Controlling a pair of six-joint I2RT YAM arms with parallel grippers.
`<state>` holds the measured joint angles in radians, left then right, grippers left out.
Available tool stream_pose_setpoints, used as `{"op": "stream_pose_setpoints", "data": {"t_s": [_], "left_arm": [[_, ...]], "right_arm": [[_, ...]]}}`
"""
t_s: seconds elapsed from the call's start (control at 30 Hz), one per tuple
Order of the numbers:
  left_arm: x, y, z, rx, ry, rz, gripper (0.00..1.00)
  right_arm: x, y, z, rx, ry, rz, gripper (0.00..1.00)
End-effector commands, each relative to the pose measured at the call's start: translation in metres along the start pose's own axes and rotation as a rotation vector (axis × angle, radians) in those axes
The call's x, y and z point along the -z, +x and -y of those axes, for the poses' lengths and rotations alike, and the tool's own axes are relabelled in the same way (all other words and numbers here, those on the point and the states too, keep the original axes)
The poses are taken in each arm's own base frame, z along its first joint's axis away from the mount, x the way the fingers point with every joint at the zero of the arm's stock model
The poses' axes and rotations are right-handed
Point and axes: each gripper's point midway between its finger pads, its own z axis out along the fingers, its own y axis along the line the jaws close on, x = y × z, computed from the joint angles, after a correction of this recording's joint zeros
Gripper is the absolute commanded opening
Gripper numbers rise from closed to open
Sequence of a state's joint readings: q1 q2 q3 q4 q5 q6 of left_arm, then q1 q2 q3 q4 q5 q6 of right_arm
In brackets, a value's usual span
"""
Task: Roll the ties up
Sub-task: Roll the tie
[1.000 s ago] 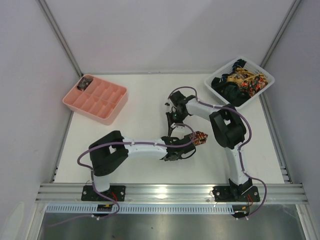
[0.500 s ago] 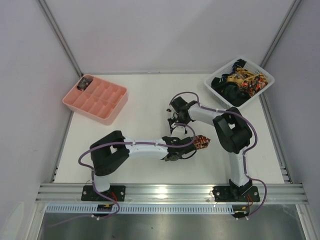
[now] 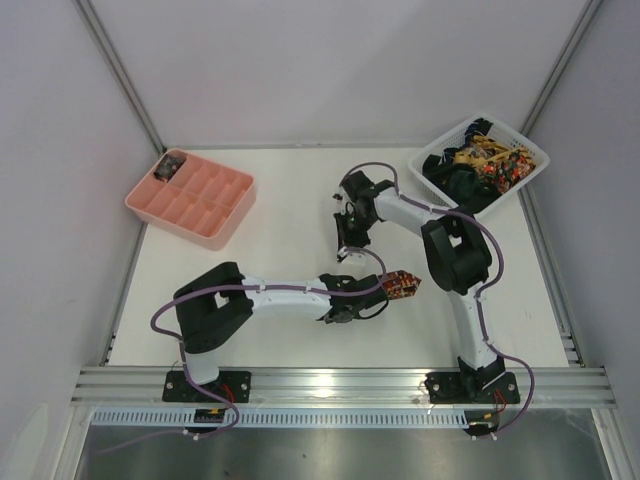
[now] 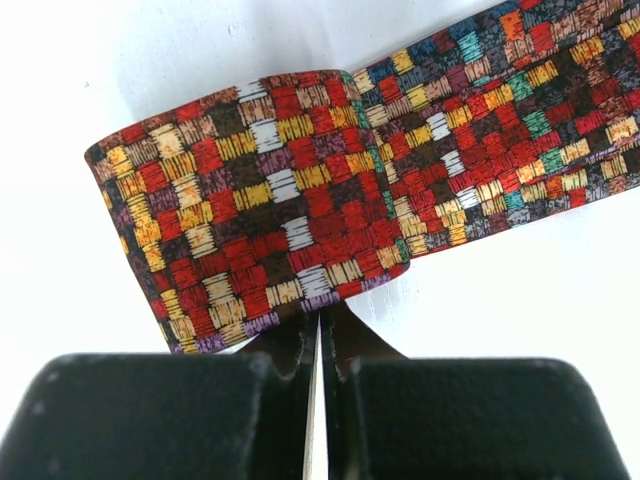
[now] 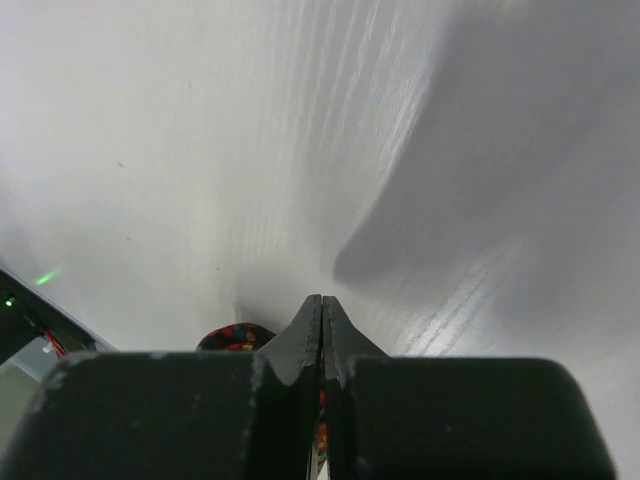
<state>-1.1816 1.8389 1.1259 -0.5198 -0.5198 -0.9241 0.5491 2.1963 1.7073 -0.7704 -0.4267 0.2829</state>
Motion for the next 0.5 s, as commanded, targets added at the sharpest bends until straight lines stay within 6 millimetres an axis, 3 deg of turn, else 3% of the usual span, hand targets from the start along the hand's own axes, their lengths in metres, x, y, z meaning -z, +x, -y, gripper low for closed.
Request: {"op": "stream_pose_setpoints", "data": {"t_s": [0.0,0.27,0.33,0.43,0.47], "left_arm": [[-0.001,0.002,-0.002,-0.007,-0.017,-0.018,0.03],[-0.005,0.005,-0.002,0.000,-0.015,-0.024,0.03],[-0.005,0.005,-0.002,-0.002,-0.015,-0.024,0.03],[-0.005,0.004,-0.002,-0.002,-0.014,-0.021,0.03],[-0.005,0.005,-0.001,-0.002,-0.011,-0.025,0.03]], "right_arm": [[-0.011,0.039,0.005,-0.001,0.023,-0.104,0.01],[0.004,0.095,-0.021,0.005,-0.022,-0.143,0.01],[0.010,0.096,-0.028,-0.001,-0.032,-0.134,0.01],[0.013,0.080,-0.031,0.011,-0.031,-0.096,0.01],[0.009,0.065,-0.029,0.015,-0.025,-0.081,0.01]]}}
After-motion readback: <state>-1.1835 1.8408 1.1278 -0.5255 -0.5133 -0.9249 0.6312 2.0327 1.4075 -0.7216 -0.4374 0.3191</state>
